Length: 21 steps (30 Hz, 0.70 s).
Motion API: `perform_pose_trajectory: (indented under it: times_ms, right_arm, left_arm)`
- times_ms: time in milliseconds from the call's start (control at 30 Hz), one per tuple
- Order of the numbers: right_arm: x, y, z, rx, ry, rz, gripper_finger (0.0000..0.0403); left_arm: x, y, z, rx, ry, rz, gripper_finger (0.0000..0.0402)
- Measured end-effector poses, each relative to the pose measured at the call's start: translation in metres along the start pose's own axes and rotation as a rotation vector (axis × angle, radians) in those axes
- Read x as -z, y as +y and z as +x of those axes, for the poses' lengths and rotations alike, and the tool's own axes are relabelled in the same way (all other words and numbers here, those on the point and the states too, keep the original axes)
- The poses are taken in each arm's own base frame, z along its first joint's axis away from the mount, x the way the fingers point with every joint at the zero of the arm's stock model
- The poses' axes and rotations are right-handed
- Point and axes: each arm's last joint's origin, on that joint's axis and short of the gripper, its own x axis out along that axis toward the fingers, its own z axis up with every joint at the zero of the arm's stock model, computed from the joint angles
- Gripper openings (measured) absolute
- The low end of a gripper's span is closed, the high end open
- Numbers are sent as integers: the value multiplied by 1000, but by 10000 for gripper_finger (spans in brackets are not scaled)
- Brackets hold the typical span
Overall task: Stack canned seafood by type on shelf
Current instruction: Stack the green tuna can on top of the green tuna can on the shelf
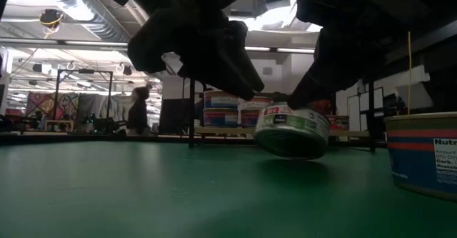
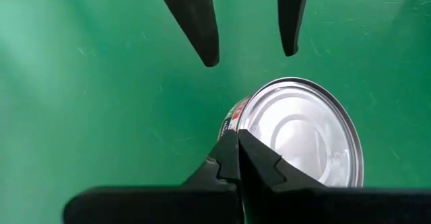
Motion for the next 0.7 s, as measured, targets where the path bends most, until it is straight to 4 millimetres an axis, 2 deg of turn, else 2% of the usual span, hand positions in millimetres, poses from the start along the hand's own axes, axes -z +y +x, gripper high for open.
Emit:
perform_pose_trajectory:
  times_ms: [133, 300, 433, 700]
  right_arm:
    - [0, 0, 0, -1, -1, 1, 1]
    - [-1, 1, 0, -6, -9, 13, 1]
    - [-3, 2, 0, -17, -25, 23, 0]
    - [-5, 3, -1, -26, -42, 32, 0]
  left_arm:
    - [1, -2, 4, 2, 4, 14, 221]
    - [10, -13, 21, 22, 41, 107, 255]
    - [13, -21, 31, 8, 54, 215, 265]
    - [12, -22, 39, -73, 32, 201, 267]
